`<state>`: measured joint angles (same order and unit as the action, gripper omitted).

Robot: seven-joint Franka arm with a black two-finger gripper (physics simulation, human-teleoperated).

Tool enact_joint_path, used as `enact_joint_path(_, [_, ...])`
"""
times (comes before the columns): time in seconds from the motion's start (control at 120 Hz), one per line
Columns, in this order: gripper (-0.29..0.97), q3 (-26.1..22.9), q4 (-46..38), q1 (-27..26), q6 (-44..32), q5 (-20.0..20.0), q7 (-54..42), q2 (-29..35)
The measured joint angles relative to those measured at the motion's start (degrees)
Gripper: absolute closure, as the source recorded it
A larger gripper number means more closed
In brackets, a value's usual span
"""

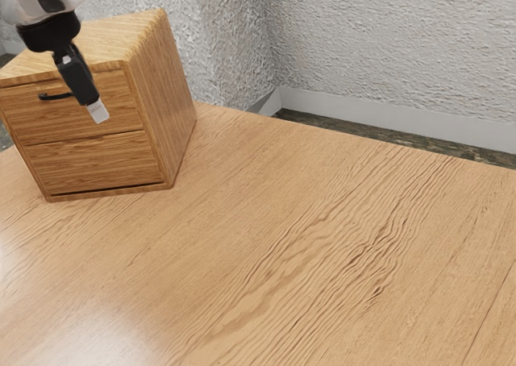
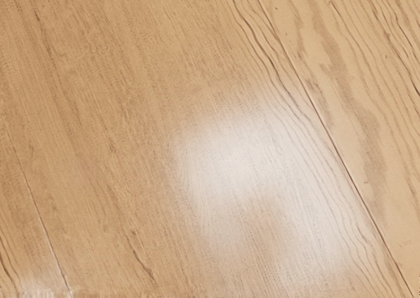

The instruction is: Pull the drawer handle with one arm to open the drawer

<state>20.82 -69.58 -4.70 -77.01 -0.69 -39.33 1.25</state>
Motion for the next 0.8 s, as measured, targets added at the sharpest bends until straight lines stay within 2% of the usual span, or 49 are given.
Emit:
enact_joint_path(0.15, [0.00, -0.17, -0.43, -1.15, -0.35, 0.33, 8.77, 0.06])
enact_joint_path(0.283, [0.00, 0.58, -0.64, -5.69, -0.42, 0.51, 11.40, 0.46])
enact_joint_path(0.317, [0.00, -3.39, -0.63, -2.39, -0.49, 0.54, 10.89, 0.53])
enact_joint_path(0.392, [0.00, -15.33, -0.50, 9.84, -1.54, 1.00, 8.04, 0.65])
enact_joint_path(0.525, [0.00, -29.76, -3.00, 31.79, -6.70, 3.69, 0.46, 0.42])
enact_joint_path(0.608, [0.00, -32.10, -4.24, 40.63, -11.83, 6.82, -4.69, -0.90])
enact_joint_path(0.683, [0.00, -29.83, -4.46, 43.96, -16.12, 8.54, -8.78, -2.45])
enact_joint_path(0.8, [0.00, -30.62, -7.22, 51.55, -24.20, 9.91, -14.60, -5.24])
